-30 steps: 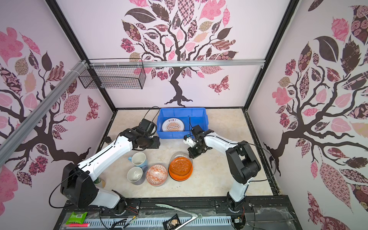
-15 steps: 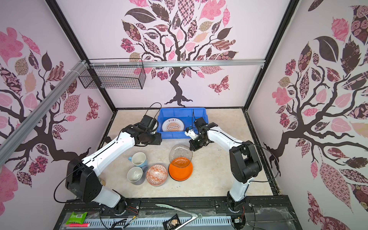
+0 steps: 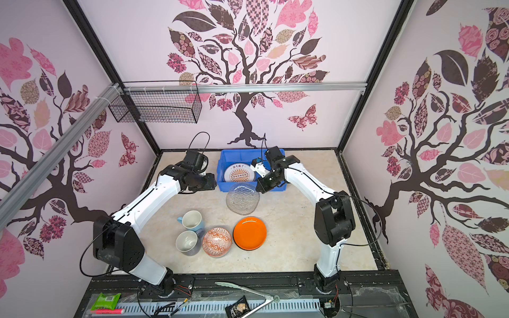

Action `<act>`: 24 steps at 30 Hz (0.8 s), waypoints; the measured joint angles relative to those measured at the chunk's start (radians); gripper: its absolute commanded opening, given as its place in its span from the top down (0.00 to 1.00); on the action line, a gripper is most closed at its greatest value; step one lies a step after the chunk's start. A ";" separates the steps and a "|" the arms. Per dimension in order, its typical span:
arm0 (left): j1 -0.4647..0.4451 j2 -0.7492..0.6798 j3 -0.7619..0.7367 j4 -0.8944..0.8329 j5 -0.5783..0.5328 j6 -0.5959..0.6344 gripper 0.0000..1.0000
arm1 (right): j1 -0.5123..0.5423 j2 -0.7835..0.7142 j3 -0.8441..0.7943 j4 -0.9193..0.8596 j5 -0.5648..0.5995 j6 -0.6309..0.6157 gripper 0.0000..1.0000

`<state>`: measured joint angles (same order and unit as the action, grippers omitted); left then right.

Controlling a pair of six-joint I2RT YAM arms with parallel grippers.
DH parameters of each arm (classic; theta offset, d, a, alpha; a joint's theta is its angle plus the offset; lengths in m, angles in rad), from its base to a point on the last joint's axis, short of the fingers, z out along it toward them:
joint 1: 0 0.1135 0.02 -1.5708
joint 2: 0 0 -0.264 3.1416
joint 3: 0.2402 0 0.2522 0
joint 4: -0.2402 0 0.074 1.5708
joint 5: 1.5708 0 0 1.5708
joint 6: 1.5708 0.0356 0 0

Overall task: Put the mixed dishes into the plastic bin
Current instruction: 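Lift the clear glass dish and carry it over the blue bin with the right gripper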

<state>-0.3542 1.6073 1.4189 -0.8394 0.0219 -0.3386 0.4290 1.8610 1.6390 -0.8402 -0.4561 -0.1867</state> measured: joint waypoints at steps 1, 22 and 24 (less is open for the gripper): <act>0.000 0.013 0.014 0.001 0.004 0.005 0.42 | -0.003 0.022 0.034 -0.004 0.000 0.003 1.00; 0.116 0.104 0.186 -0.009 0.037 0.057 0.43 | -0.109 0.521 0.759 -0.017 -0.035 0.121 1.00; 0.127 0.121 0.205 -0.016 0.040 0.054 0.43 | -0.115 0.563 0.812 -0.002 -0.034 0.137 1.00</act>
<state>-0.2272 1.7283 1.6241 -0.8551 0.0616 -0.2844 0.3141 2.4241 2.4508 -0.8417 -0.4904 -0.0502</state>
